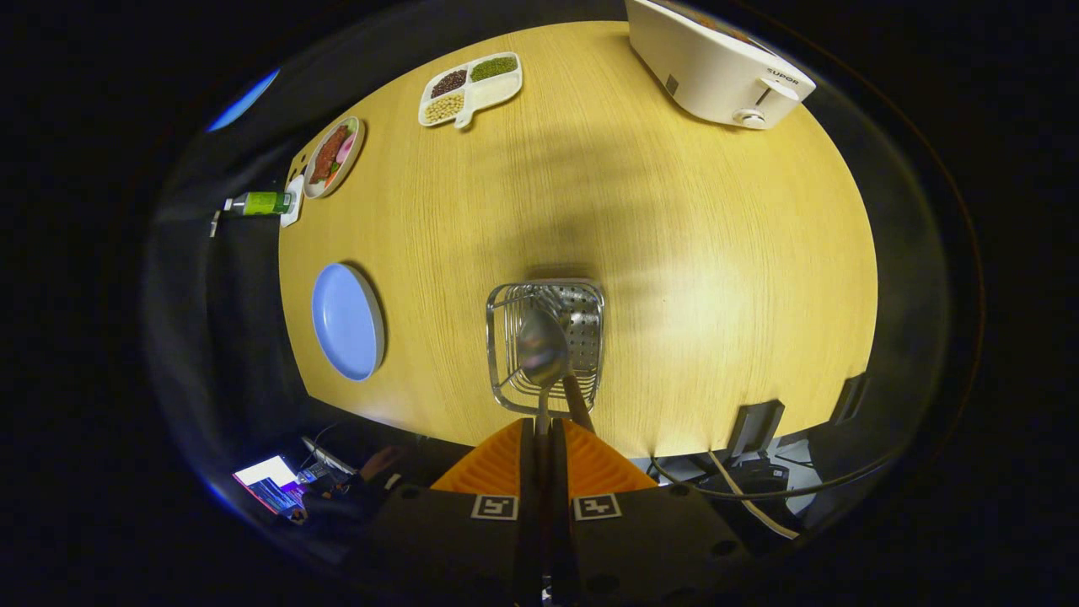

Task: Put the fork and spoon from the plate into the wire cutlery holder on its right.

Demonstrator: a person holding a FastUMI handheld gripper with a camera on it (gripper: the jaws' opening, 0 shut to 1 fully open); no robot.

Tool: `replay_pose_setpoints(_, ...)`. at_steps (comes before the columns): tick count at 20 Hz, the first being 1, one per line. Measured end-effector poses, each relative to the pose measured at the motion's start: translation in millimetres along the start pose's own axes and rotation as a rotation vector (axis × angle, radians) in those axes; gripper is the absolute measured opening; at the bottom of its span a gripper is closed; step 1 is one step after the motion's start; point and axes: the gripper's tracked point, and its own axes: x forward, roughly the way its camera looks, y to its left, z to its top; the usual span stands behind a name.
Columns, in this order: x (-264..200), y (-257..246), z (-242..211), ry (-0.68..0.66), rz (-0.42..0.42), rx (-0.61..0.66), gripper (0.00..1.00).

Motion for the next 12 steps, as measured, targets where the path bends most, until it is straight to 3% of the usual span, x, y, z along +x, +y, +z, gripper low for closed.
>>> replay_pose_setpoints(8, 29, 5, 23, 0.099, -0.011, 0.041, 0.09)
replay_pose_setpoints(12, 31, 12, 29, 0.071, 0.01, 0.019, 0.13)
